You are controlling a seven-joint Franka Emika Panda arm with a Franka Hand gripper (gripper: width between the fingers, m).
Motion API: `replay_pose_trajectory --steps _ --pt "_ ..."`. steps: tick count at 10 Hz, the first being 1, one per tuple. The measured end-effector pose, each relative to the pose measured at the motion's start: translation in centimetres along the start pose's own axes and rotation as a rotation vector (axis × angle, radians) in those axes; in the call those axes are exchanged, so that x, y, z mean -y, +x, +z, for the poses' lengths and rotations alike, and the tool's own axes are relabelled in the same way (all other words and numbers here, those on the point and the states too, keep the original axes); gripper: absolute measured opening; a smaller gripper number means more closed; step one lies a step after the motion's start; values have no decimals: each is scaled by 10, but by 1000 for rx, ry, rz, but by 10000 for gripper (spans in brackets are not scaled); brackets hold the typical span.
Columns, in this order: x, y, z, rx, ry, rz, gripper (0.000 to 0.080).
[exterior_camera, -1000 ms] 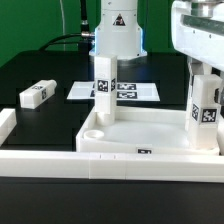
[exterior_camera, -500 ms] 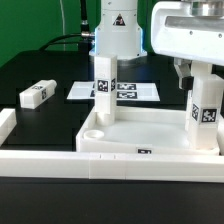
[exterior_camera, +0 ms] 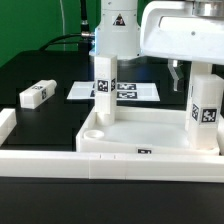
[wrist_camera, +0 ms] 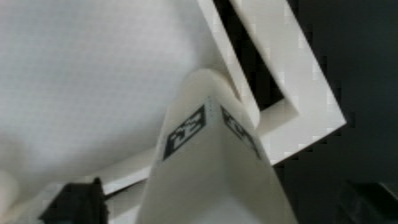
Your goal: Assemble desk
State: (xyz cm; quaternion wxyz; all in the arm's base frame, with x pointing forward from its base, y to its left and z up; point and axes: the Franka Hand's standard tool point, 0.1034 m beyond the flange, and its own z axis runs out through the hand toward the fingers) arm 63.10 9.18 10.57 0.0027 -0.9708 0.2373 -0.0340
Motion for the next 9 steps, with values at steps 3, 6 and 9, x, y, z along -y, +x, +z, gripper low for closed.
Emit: replay_pose_trajectory --steps 3,6,9 --pt "3 -3 0 -5 -17 -271 649" --pt "3 -3 2 -12 -20 -425 649" --pt "-1 -1 2 -11 -24 -592 649"
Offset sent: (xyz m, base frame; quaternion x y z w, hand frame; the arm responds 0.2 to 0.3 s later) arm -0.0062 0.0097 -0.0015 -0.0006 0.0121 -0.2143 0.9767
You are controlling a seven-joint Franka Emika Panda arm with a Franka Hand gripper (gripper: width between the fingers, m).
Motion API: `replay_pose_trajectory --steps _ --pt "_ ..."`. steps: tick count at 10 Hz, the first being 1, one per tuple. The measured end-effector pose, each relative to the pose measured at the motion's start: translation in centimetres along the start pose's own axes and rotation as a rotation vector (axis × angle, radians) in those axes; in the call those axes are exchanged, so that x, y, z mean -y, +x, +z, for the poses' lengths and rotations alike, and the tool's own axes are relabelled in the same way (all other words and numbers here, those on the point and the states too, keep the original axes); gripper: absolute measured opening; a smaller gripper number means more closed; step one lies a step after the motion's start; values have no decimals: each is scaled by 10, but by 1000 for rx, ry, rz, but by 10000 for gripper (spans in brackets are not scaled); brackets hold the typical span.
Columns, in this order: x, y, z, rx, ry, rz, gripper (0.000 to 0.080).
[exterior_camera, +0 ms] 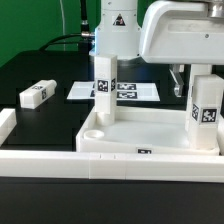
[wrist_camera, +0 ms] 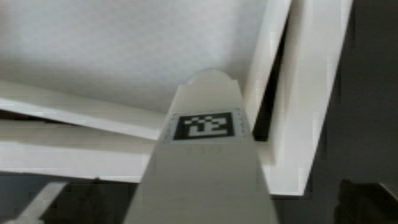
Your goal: Assemble desk
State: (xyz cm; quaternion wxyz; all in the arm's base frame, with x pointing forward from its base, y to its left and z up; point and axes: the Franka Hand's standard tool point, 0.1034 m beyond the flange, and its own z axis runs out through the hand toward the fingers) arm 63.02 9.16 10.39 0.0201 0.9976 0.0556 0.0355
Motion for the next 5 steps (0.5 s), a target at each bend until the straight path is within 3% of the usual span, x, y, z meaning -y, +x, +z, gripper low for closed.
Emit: replay_pose_trajectory --steps 1,2,3,4,5 --pt "-5 0 0 0 0 3 549" --pt "-6 0 0 0 0 12 549" --pt "-6 0 0 0 0 21 367" --pt "-6 0 0 0 0 48 290" --pt "-6 0 0 0 0 48 290"
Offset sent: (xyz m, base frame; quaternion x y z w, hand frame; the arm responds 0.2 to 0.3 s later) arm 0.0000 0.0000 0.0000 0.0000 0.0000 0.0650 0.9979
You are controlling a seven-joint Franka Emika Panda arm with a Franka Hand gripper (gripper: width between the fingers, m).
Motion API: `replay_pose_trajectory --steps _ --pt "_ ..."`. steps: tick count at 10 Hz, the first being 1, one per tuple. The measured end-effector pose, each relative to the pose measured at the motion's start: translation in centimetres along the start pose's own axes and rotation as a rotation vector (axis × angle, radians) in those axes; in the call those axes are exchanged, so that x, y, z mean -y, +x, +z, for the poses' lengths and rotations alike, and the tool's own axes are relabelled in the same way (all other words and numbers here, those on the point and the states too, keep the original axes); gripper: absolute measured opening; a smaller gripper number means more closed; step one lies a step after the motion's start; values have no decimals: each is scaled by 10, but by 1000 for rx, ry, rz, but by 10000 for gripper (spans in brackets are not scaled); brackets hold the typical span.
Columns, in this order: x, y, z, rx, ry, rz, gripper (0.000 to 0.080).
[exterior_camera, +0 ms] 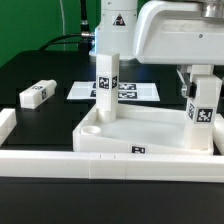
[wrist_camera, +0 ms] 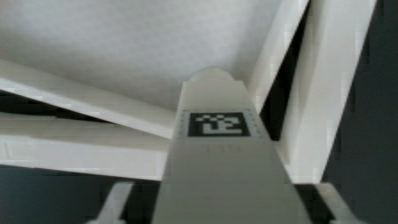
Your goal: Assemble desk
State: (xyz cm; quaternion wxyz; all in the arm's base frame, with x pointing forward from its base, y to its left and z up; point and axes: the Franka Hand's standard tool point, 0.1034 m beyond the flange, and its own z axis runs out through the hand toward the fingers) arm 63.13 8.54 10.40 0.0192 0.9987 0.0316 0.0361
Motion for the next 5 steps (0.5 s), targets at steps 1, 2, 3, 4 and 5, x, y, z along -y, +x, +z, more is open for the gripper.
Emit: replay_pose_trajectory --steps 1,2,3,4,5 --pt "0 0 0 0 1 22 290" --pt "0 0 0 0 0 90 290" --pt "-1 0 0 0 0 159 290" --pt "-1 0 0 0 -1 202 290" --pt "-2 0 0 0 4 301 290"
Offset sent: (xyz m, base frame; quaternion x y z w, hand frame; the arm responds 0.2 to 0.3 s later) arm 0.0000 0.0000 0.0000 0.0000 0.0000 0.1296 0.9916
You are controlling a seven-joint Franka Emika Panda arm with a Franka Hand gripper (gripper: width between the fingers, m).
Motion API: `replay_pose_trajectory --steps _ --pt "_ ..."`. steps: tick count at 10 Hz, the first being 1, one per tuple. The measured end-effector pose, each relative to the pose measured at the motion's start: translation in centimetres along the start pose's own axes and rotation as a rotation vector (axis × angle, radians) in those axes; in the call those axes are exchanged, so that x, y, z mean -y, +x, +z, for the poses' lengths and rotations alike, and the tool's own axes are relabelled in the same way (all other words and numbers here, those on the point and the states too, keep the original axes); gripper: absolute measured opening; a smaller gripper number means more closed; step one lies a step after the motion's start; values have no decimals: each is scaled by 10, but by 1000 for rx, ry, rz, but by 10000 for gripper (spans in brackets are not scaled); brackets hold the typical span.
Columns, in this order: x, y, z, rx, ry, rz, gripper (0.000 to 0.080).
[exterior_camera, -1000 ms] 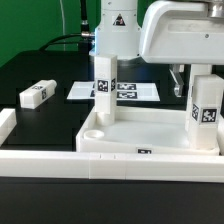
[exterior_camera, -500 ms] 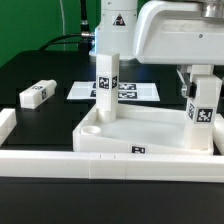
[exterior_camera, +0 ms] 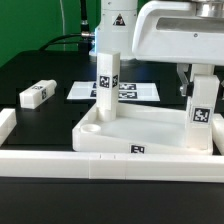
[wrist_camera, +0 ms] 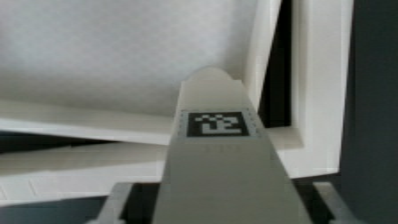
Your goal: Assemble desk
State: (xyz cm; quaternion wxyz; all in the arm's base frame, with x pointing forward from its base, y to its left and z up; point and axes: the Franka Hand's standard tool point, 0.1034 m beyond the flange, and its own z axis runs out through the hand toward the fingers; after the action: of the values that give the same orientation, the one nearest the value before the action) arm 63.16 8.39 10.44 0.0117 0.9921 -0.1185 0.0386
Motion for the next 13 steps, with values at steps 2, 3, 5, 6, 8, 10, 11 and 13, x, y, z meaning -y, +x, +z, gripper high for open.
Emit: replay_pose_trajectory --steps 2,3,5,6,8,10,11,13 --pt "-2 1 0 1 5 160 290" --pt "-5 2 0 0 2 216 290" --pt "-15 4 0 -3 -9 379 290" --pt "-22 6 0 -4 -18 464 290" --pt "-31 7 0 -8 -36 548 291" --pt "-31 7 0 -8 -36 549 292" --pt "-31 8 -3 -9 -33 532 462" --pt "-47 -4 -29 -1 -5 472 635"
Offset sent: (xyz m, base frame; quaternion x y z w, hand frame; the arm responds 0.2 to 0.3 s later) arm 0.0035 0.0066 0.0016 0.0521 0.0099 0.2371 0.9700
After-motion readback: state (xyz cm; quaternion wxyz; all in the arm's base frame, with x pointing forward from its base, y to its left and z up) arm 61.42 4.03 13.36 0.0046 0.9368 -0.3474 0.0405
